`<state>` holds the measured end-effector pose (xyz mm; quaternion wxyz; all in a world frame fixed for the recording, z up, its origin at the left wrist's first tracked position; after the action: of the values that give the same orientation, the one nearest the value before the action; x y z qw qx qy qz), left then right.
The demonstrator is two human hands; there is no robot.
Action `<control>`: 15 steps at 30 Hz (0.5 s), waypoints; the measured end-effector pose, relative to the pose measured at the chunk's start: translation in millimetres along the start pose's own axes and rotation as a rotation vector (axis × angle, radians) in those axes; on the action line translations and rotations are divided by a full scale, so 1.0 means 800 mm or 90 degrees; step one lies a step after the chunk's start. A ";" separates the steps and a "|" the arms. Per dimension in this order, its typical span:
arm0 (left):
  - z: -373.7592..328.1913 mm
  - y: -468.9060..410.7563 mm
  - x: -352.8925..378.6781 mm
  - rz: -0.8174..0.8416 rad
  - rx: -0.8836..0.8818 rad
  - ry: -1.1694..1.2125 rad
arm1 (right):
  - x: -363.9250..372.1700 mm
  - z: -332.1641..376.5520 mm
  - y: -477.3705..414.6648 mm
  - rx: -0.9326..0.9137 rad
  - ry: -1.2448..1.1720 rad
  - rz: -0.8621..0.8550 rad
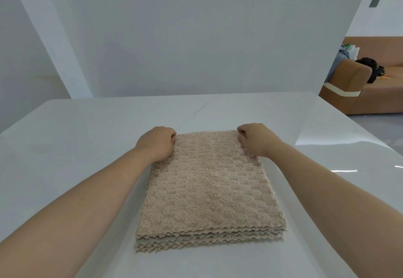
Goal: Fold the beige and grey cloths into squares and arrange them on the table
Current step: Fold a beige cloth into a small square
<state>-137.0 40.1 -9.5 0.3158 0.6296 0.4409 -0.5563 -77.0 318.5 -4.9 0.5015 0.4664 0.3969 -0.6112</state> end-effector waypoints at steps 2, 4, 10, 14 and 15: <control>-0.003 0.003 -0.006 -0.022 0.003 -0.012 | -0.006 0.006 0.003 -0.011 0.017 -0.013; -0.009 0.006 -0.014 -0.048 0.014 -0.020 | -0.008 0.011 0.003 -0.020 0.002 -0.017; -0.029 0.019 -0.037 -0.110 0.037 -0.004 | -0.008 0.018 0.004 -0.051 -0.029 -0.016; -0.040 0.035 -0.047 -0.116 0.045 0.080 | -0.016 0.019 0.017 -0.079 -0.074 -0.030; -0.043 0.039 -0.049 -0.117 0.049 0.099 | -0.020 0.017 0.021 -0.076 -0.085 -0.034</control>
<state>-93.5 49.8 32.4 0.2037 0.6394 0.4984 -0.5489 -61.9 306.7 13.8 0.5374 0.3832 0.4103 -0.6294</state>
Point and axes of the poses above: each hand's wrist, its own y-axis away from the middle knuckle, its own x-axis out of the palm, z = x × y, the point moved 10 cm from there along -y, towards the middle knuckle, and after that the axes turned 4 degrees about x, right-handed, at the moved point
